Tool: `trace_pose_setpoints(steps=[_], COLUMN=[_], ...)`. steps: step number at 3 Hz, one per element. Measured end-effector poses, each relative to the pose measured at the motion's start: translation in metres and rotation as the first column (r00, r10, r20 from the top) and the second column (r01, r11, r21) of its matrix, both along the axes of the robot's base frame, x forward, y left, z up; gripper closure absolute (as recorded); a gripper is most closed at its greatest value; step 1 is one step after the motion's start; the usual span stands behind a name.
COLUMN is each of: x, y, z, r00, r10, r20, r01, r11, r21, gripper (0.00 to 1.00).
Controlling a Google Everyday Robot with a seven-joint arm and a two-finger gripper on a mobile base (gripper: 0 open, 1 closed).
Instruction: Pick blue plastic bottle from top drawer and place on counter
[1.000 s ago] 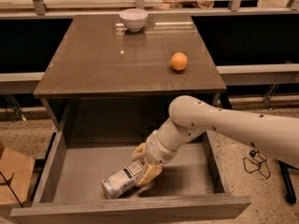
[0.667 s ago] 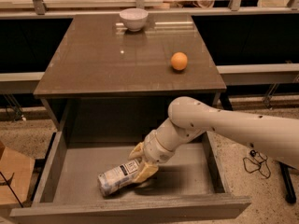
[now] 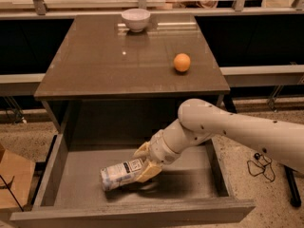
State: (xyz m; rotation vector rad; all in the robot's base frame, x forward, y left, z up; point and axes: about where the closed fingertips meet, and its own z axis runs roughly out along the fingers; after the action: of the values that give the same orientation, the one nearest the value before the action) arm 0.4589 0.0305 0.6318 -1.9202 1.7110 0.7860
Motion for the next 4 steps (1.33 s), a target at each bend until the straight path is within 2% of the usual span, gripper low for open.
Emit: trace_pose_setpoints(steps=[1, 2, 3, 4], x=[0.017, 0.033, 0.064, 0.112], y=[-0.026, -0.044, -0.050, -0.046], z=[0.050, 0.116, 0.199, 0.265], r00=[0.9965, 0.9845, 0.9494, 0.9037], r10=[-0.065, -0.080, -0.073, -0.090], r20=[0.053, 0.156, 0.306, 0.418], r01=[0.066, 0.091, 0.117, 0.158], r11=[0.998, 0.993, 0.985, 0.979], r21=[-0.012, -0.069, -0.128, -0.129], gripper=[1.00, 1.00, 1.00, 1.00])
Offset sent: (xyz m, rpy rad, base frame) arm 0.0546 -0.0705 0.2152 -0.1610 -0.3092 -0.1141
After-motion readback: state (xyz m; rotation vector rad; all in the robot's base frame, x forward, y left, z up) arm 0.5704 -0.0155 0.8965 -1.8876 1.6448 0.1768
